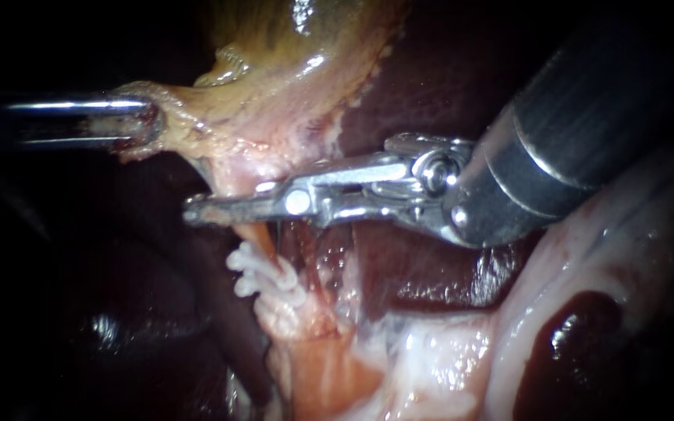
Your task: Going back third clip left tube
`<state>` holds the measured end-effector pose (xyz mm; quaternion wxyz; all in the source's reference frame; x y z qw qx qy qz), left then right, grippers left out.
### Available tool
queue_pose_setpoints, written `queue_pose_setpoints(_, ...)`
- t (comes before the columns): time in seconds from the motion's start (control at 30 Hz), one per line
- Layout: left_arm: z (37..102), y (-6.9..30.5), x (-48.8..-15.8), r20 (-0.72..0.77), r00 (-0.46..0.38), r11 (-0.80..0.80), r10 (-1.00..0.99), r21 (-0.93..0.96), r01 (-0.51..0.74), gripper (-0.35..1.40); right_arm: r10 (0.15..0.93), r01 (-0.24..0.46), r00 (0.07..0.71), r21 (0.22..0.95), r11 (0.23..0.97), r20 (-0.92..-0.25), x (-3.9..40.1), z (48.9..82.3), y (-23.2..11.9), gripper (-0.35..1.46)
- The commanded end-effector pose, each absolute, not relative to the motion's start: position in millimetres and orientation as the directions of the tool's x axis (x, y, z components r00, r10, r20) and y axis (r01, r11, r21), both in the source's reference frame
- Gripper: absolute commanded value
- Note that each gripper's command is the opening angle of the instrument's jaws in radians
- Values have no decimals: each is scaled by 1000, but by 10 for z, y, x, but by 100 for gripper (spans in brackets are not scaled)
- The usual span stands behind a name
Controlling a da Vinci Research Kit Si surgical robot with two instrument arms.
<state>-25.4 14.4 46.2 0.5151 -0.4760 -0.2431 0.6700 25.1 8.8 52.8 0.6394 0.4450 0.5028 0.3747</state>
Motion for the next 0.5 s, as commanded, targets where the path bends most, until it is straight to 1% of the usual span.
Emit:
queue_pose_setpoints(0.03,463,143,-254,-388,-16,-352,921,-815,-460,-35,924,-21,225,947,321,-308,251,528,87,-29)
queue_pose_setpoints(0.1,463,143,-254,-388,-16,-352,921,-815,-460,-35,924,-13,227,947,320,-308,253,529,87,6)
queue_pose_setpoints(0.13,463,143,-254,-388,-16,-352,921,-815,-460,-35,924,-13,228,948,319,-308,256,531,88,30)
queue_pose_setpoints(0.17,463,143,-254,-388,-16,-352,921,-815,-460,-35,921,-12,223,944,331,-320,259,533,89,40)
queue_pose_setpoints(0.23,463,143,-254,-388,-16,-352,921,-815,-460,-35,917,-7,218,939,343,-333,263,538,90,45)
queue_pose_setpoints(0.37,463,143,-254,-389,-16,-352,921,-815,-460,-35,909,-5,215,930,366,-357,265,558,86,48)
queue_pose_setpoints(0.47,464,142,-254,-389,-16,-352,921,-815,-460,-35,893,-2,215,914,406,-396,262,582,84,48)
queue_pose_setpoints(0.5,464,142,-254,-389,-16,-352,921,-815,-460,-35,882,0,216,903,429,-419,260,590,85,48)
